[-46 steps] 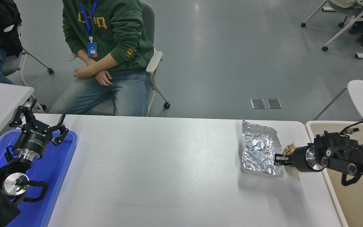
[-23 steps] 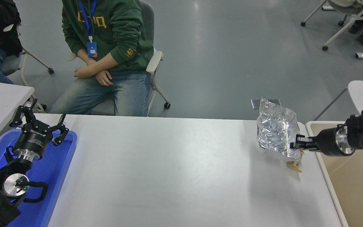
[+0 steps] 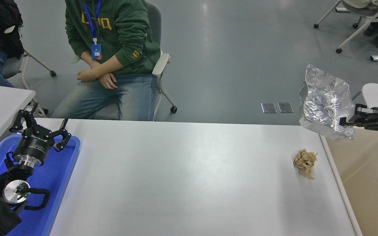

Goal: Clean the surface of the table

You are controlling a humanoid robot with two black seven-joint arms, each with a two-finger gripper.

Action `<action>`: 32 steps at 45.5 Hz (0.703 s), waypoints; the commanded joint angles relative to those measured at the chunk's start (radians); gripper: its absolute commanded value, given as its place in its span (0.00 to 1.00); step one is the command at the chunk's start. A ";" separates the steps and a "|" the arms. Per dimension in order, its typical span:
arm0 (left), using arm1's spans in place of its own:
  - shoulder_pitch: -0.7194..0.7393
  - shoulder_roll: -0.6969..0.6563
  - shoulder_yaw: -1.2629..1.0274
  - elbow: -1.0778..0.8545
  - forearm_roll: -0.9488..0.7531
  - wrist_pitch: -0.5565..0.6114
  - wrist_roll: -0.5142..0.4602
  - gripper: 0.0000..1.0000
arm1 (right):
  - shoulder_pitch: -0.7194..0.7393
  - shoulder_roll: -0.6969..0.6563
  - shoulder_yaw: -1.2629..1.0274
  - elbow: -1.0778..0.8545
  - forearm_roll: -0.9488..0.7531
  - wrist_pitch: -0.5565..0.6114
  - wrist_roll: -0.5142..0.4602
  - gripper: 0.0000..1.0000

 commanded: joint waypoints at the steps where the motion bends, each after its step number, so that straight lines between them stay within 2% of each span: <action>1: 0.001 0.000 0.000 0.000 0.000 0.000 0.000 1.00 | 0.059 -0.044 0.001 0.005 -0.025 0.057 0.000 0.00; 21: 0.000 0.000 0.000 0.000 0.000 0.000 0.000 1.00 | 0.033 -0.035 0.000 -0.027 -0.035 0.052 -0.001 0.00; 32: 0.000 0.000 0.000 0.000 0.000 -0.001 0.000 1.00 | -0.124 0.009 0.019 -0.298 -0.015 0.042 0.000 0.00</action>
